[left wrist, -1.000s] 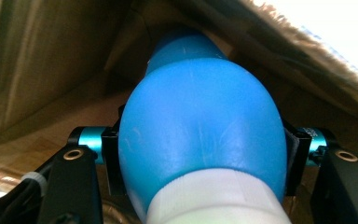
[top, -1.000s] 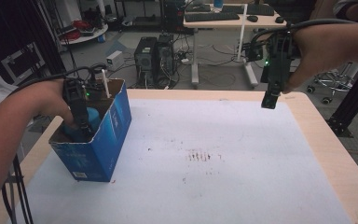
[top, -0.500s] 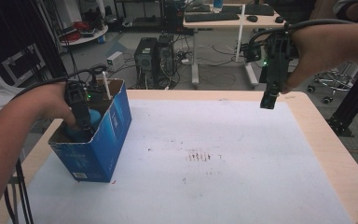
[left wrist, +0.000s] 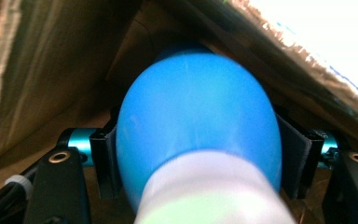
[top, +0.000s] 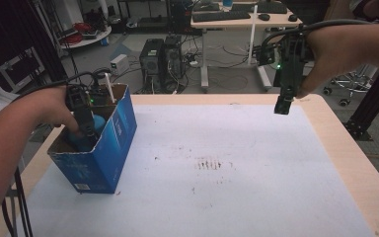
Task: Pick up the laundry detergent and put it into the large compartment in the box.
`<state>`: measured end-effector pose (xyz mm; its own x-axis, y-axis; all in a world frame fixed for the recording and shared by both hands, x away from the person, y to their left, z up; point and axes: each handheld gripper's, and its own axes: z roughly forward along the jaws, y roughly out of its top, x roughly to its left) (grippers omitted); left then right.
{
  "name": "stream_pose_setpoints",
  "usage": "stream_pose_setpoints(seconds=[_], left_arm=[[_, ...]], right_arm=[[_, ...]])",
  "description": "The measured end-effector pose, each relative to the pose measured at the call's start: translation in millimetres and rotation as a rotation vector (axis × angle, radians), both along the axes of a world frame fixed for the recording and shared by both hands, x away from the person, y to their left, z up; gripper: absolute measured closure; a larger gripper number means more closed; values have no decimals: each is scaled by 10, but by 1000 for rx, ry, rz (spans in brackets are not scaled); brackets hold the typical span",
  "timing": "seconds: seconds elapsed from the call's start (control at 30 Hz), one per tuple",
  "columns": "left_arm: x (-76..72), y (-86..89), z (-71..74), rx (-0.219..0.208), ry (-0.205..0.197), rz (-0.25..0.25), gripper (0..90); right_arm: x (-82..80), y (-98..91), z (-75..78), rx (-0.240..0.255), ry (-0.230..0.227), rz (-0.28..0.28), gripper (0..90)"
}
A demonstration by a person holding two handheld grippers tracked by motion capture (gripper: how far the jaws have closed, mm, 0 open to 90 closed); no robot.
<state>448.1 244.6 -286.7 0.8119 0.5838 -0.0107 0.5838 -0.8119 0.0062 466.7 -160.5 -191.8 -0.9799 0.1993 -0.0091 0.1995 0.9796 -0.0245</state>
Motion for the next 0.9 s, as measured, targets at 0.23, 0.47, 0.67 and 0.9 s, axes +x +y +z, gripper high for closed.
stream_pose_setpoints(seconds=[0.23, 0.47, 0.67, 0.9], left_arm=[[-9, 28, 23, 5, 4, -4, 296], [-11, 27, 69, 9, -6, -10, 283], [-23, 19, 133, 18, -5, -15, 261], [-50, 78, 282, 4, -15, -10, 261]], right_arm=[[15, 12, -27, 0, 3, 2, 33], [15, 28, -20, 8, -3, 10, 33], [11, 21, -19, 11, -6, 11, 33], [1, -3, -9, 11, -8, 14, 33]])
